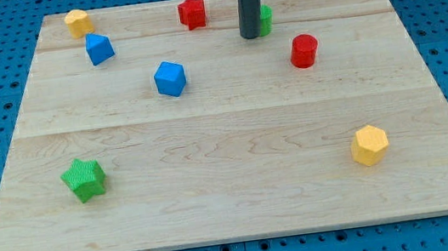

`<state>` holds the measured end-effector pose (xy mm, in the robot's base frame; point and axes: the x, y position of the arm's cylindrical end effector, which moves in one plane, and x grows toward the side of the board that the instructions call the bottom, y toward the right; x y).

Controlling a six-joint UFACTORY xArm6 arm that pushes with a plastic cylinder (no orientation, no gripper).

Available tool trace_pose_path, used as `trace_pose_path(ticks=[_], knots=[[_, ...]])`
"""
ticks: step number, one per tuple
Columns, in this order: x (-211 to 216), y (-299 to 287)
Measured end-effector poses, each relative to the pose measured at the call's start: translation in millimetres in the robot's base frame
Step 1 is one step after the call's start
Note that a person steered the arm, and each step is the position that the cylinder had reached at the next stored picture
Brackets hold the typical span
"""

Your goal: Push the green circle to the top right side of the board

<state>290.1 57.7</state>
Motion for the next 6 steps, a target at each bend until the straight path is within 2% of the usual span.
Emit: trace_pose_path(ticks=[1,3,4,5,6], knots=[[-18.3,41.5],[-29.8,-1.5],[-48.9,24.3],[-64.9,74.2],[-66.0,93.4]])
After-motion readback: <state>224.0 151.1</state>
